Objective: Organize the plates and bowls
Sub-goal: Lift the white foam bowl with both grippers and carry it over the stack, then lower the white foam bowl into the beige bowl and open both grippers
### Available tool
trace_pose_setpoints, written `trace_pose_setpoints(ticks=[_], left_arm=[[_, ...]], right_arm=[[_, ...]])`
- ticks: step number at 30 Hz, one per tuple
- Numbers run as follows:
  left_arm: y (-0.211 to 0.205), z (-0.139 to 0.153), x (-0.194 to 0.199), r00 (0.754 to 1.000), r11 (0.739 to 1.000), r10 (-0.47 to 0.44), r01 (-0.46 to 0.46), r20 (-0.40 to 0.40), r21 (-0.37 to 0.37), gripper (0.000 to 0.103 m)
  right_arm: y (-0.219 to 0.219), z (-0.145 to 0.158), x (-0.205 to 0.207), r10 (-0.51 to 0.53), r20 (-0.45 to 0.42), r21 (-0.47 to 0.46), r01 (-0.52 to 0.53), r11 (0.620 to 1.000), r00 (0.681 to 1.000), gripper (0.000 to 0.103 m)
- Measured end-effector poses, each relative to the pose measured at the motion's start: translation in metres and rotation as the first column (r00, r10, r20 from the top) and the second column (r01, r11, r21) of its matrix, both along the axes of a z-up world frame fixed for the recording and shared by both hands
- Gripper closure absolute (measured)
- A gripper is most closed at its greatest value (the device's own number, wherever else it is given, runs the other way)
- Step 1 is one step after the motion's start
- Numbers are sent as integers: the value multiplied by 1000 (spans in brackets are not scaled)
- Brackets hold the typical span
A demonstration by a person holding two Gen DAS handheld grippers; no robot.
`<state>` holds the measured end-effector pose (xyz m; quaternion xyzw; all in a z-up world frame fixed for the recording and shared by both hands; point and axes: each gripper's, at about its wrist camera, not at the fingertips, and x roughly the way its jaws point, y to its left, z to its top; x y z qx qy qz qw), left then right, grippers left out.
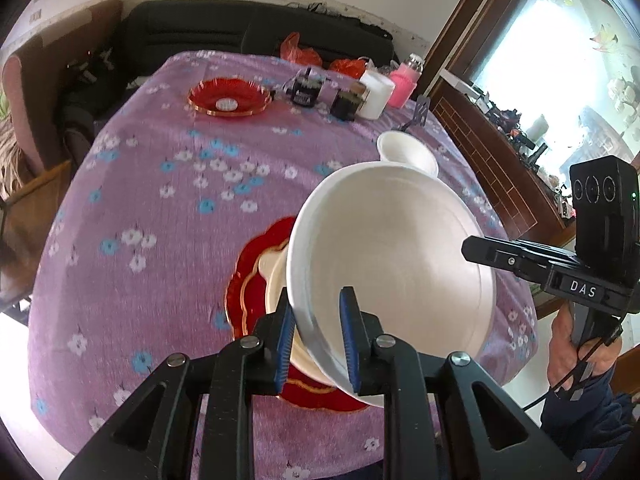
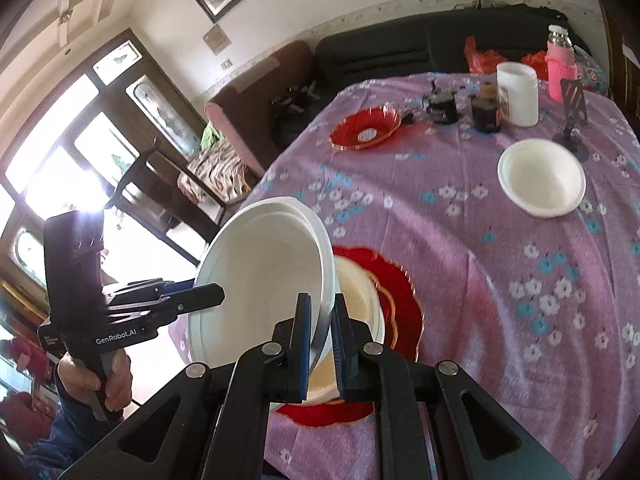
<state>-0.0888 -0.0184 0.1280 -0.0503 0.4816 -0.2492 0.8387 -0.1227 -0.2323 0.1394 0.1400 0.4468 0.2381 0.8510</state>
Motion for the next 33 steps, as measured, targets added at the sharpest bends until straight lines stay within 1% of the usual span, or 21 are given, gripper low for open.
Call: trace_pose_setpoints(ticks=[6,14,33], left_arm=[[6,-22,4,998,1000,16,-16,-56,-6,83],[6,-35,11,996,1000,18,-18,-86,0,83],[7,-36,14,996,1000,24,-24,-86,-1,83]], right_arm=[[7,-18,2,15,-49,-15,-16,1000,999,92],[11,-30,7,14,-75,-29,-16,999,997,92],[11,-34,13,14,-96,-36,-18,999,995,90]])
